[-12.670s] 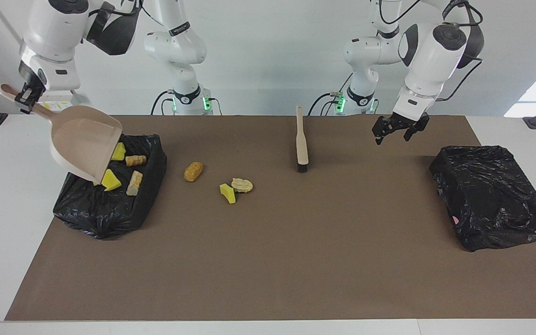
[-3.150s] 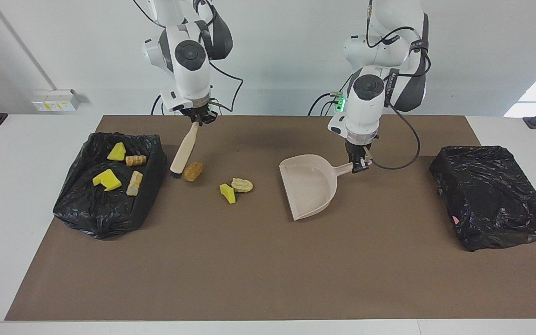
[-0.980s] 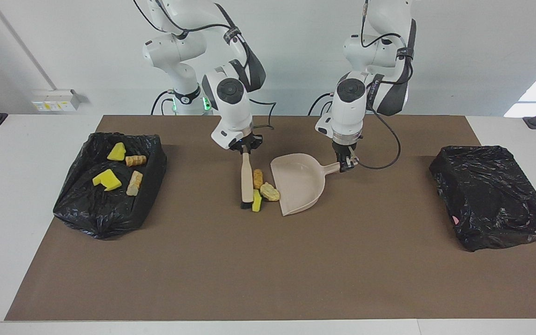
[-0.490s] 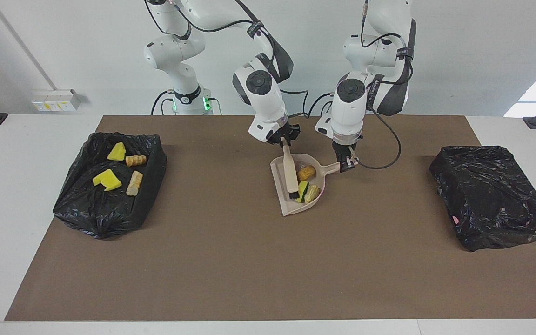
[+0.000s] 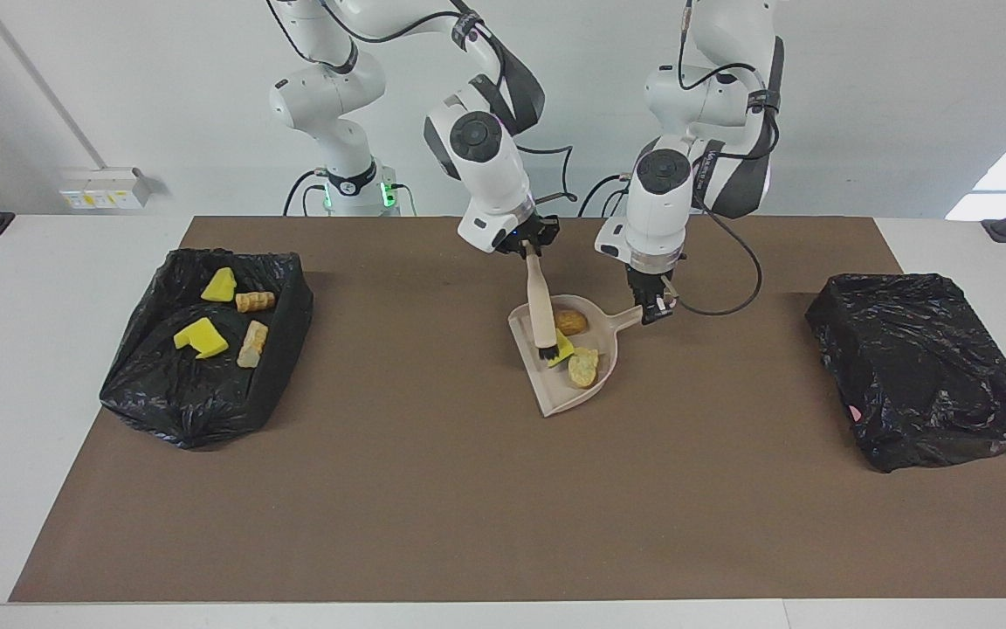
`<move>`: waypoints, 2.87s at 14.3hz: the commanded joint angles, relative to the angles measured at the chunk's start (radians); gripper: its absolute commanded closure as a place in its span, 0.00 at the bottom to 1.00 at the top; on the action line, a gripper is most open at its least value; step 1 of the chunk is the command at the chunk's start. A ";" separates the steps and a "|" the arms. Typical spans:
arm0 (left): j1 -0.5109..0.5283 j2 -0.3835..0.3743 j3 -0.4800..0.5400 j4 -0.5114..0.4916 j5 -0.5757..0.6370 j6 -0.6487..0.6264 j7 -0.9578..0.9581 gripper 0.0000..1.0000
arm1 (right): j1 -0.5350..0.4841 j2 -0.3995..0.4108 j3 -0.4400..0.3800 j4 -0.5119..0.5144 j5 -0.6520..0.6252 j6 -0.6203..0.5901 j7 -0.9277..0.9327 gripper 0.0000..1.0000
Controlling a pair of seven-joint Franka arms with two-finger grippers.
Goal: Sweep and dump trash in bin
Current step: 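Sweep the remaining pieces with the right gripper's brush into the dustpan, then sweep the last pieces with the brush into the dustpan held by the left gripper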
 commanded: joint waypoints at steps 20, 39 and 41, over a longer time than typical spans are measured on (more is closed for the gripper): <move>0.021 -0.059 0.000 -0.039 -0.070 -0.009 0.069 1.00 | -0.084 -0.199 0.009 -0.143 -0.246 -0.179 -0.130 1.00; 0.032 -0.064 0.000 -0.047 -0.073 -0.001 0.055 1.00 | 0.024 0.053 0.011 -0.114 -0.116 0.159 -0.129 1.00; 0.038 -0.061 0.000 -0.041 -0.073 0.002 0.035 1.00 | -0.016 0.051 0.009 -0.116 -0.122 0.093 -0.135 1.00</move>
